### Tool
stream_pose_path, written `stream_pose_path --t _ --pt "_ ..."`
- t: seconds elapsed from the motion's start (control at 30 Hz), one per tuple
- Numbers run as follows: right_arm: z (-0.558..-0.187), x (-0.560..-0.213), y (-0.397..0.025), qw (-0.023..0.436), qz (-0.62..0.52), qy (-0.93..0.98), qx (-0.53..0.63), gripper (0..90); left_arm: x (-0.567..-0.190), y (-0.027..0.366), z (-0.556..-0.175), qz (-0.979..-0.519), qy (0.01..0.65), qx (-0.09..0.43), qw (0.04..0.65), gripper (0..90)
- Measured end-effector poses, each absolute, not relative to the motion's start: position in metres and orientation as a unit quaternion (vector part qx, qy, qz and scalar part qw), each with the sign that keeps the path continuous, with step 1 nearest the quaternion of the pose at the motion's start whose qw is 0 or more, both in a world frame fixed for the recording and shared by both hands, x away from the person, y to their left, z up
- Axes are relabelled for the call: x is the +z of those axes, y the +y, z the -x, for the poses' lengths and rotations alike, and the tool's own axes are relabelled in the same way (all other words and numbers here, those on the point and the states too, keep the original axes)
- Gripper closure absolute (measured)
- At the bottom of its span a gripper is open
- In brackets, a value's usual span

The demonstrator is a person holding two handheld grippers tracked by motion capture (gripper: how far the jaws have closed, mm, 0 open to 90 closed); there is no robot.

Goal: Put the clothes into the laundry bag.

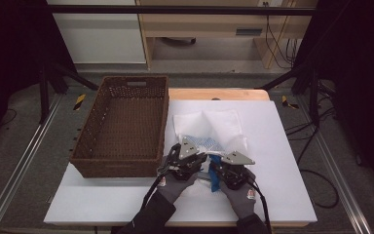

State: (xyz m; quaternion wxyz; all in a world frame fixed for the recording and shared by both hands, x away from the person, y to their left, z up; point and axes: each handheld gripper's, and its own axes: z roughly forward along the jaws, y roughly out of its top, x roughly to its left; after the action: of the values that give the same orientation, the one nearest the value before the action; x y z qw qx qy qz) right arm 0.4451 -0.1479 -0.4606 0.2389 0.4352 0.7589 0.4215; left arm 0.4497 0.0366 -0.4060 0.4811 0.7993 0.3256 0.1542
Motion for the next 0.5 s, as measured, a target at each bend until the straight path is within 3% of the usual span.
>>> stream_pose_path --t 0.17,0.33,0.5 --pt "-0.464 -0.456 -0.141 0.269 -0.456 0.737 0.420 75.9 -0.401 0.037 -0.445 -0.799 0.318 0.156 0.485 88.5" --pt "-0.486 -0.480 -0.138 0.291 -0.480 0.739 0.372 71.3 -0.411 0.039 -0.446 -0.805 0.323 0.149 0.476 88.5" --pt "-0.480 -0.477 -0.144 0.286 -0.473 0.741 0.380 56.3 -0.421 0.042 -0.450 -0.804 0.334 0.142 0.471 88.5"
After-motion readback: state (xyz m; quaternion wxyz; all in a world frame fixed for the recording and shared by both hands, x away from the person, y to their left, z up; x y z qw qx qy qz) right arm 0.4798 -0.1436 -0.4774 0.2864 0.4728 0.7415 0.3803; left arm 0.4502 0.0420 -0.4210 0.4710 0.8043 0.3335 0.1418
